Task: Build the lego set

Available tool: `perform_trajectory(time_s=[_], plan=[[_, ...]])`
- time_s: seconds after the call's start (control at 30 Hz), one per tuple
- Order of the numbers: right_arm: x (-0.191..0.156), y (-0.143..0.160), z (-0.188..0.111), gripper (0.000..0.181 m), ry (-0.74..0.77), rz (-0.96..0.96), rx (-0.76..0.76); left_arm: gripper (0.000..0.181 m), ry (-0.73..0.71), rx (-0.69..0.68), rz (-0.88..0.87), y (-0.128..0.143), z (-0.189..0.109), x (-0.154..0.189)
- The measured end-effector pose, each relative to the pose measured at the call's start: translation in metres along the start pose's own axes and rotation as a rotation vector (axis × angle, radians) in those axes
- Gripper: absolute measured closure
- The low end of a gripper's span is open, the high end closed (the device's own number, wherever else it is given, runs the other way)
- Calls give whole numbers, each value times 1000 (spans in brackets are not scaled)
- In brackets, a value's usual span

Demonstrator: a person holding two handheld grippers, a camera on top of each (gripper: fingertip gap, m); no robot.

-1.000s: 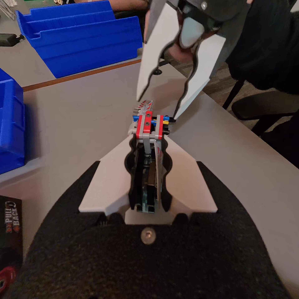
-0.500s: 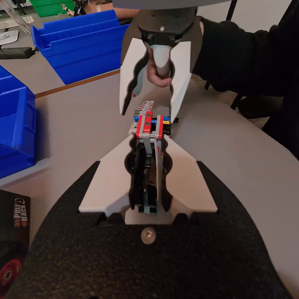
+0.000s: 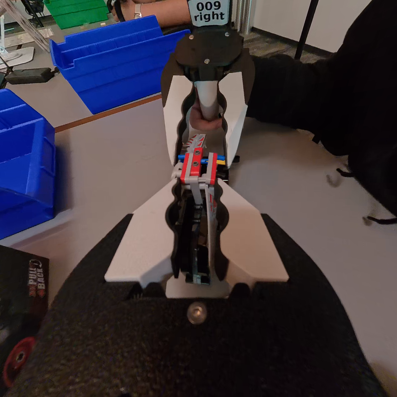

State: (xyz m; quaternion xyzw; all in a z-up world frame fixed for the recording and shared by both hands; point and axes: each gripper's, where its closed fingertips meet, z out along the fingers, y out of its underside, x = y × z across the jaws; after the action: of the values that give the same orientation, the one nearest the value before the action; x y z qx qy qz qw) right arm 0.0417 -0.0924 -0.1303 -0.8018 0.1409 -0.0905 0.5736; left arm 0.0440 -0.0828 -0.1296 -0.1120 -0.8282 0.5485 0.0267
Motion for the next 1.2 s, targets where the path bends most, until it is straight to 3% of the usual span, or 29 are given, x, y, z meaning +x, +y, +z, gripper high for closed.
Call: perform_trajectory(time_s=[0.5, 1.2], plan=[[-3, 1, 1, 135, 38, -117, 33, 152, 7, 0, 48, 1, -2, 3], [-3, -6, 3, 133, 20, -44, 102, 152, 24, -14, -38, 1, -4, 1]])
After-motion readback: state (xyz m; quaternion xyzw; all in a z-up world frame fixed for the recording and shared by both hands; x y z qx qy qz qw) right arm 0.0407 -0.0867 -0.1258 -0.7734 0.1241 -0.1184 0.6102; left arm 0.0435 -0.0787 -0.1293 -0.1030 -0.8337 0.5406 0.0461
